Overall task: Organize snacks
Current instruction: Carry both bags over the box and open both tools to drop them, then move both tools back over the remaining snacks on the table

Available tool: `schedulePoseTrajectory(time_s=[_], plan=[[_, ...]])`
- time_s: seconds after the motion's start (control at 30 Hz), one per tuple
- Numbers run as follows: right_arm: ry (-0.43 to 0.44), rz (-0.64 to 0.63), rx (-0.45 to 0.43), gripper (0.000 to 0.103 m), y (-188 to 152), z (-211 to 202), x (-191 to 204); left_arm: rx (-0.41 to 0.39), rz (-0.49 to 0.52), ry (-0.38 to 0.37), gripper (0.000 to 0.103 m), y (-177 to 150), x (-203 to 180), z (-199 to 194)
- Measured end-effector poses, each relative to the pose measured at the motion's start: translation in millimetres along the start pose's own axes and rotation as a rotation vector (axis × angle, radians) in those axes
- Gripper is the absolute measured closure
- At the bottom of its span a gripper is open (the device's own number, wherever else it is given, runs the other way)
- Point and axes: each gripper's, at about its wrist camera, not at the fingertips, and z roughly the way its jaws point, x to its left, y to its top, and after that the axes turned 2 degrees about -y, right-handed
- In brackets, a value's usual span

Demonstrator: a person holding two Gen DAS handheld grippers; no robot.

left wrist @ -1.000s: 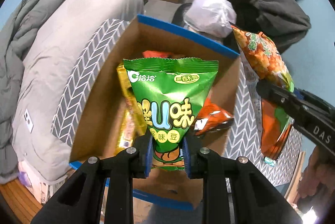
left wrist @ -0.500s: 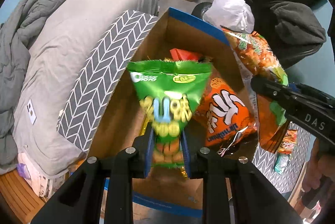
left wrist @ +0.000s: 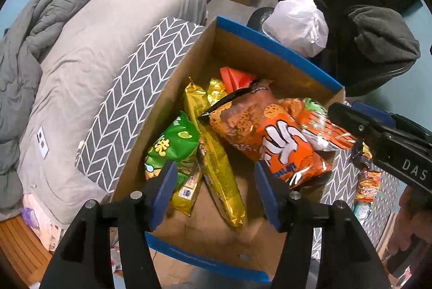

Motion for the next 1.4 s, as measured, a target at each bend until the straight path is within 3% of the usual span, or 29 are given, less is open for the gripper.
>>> schedulePoseTrajectory(time_s=[0.1,0.63,1.3,1.4], plan=[[-0.003,0.001,-0.012,0.038,-1.7,-6.5,-2.9,0.001,0.008,0.0,0.04,1.3,-5.7,-2.6],[0.004,0.06,-0.054,0.037,-19.6,-38.6,-36.4,-0.014,0.054,-0.044,0.038,0.7,-51.6,-22.6],[-0.068,0.177,-0.091,0.037,-64.2,-84.3,-130.5,-0.017,0.245,-0.075,0.038,-0.5,-153.6,-23.2],[-0.081,0.185,-0.094,0.03,-70.3,-90.7,-144.0,-0.019,0.279,-0.075,0.038,0.8,-170.5,-21.9]])
